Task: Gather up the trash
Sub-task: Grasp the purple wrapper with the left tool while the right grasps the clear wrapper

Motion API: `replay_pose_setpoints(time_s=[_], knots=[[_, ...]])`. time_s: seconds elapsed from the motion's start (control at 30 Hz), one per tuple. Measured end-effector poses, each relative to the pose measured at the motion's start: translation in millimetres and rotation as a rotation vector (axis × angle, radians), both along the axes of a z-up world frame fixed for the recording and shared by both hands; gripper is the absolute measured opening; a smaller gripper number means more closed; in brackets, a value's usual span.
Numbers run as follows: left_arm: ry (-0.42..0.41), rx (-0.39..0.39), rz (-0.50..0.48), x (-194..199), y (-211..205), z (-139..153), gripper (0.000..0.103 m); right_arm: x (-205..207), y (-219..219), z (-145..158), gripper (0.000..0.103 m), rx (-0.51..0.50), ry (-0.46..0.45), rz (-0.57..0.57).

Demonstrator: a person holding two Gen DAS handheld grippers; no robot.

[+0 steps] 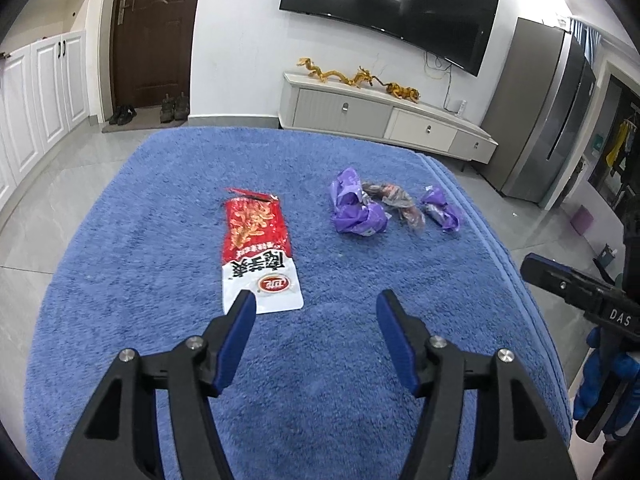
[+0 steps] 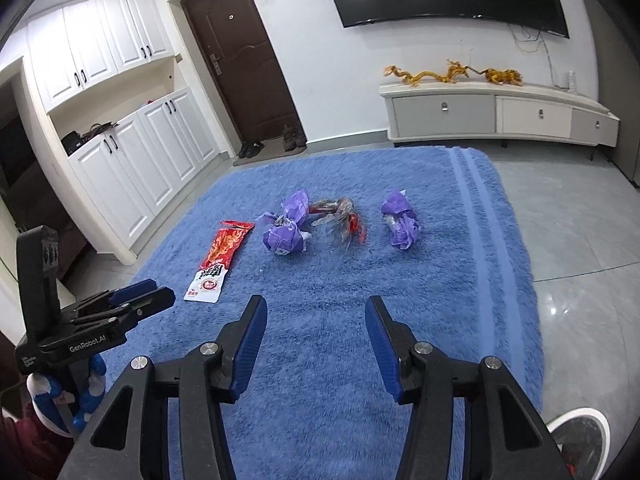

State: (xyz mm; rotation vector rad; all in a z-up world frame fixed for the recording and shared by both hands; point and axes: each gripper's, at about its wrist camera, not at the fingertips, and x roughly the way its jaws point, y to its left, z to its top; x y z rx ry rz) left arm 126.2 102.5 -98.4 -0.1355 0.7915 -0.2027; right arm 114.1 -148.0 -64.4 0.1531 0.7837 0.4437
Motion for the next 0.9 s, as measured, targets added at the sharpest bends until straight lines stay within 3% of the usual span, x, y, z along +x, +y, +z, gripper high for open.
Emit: replay_pose_setpoints(time_s=[0.33,0.53,0.6,0.7,0.9], knots=[[0.032,-0.009,-0.053,70.9,-36.4,-2.3,0.061,58.2,11.6,-7.5,0.049,0.045,-0.021,0.046],[0.102,0.011,-0.051,131.8,-52.6,-26.1,0.061,98.8,23.0,-15.6,0.049,0.053,-0.021,0.040],[0.138,-0.025,-0.065,146.8,-52.4,-36.3,0.061,111.2,25.2,-22.5,0.049,0.055,-0.006,0.039],[0.172,-0.076,-0.099,157.3,-55.6,-44.4,0.062,125.9,29.7,-35.7,0.049,0.039,0.018,0.039],[0.143,-0.031,-0.127,158.3,-67.4,-46.4,0.060,147.0,34.0,-57.0,0.047,0.027,0.066,0.030]])
